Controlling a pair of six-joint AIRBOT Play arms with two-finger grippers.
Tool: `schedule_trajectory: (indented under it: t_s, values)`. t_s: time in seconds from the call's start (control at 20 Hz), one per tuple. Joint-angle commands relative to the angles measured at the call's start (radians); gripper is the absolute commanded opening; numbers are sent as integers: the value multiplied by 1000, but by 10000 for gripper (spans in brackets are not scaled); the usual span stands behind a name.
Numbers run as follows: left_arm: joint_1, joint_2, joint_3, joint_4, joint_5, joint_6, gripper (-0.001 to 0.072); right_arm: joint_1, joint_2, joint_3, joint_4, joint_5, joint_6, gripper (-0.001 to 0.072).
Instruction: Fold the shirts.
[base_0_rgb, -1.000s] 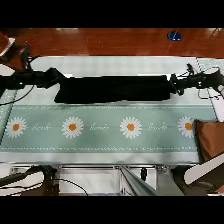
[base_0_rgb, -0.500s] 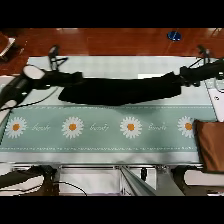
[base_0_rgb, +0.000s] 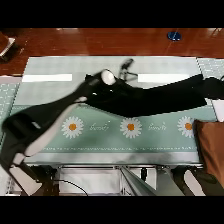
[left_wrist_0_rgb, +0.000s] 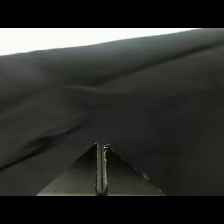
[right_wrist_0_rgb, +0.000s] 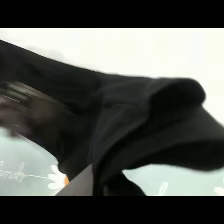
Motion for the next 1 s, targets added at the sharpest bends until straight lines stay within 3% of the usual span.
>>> schedule_trajectory:
  t_s: [0.0, 0.15, 0.25, 0.5, 0.6, 0.75, 0.85, 0.95]
  values:
    - [-151, -125, 118, -79, -57, -32, 16, 0, 76, -18, 66, 1, 18, 18]
    - [-206, -140, 122, -97, -84, -6, 16, 0, 75, -18, 87, -30, 18, 18]
    - [-161, -131, 146, -95, -134, 5, 16, 0, 75, -18, 88, -40, 19, 18]
    - [190, 2, 155, -8, -362, 5, 16, 69, 39, -12, 151, -74, 19, 18]
    - [344, 108, 137, 96, -446, 2, 16, 177, -40, 12, 166, -119, 23, 18]
    - [542, 329, 27, 176, -467, 7, 16, 373, -237, 102, 169, -229, 34, 18]
    - [627, 502, -98, 247, -470, 60, 16, 485, -402, 196, 170, -269, 35, 18]
    - [679, 679, -254, 356, -455, 60, 16, 575, -575, 309, 170, -278, 35, 19]
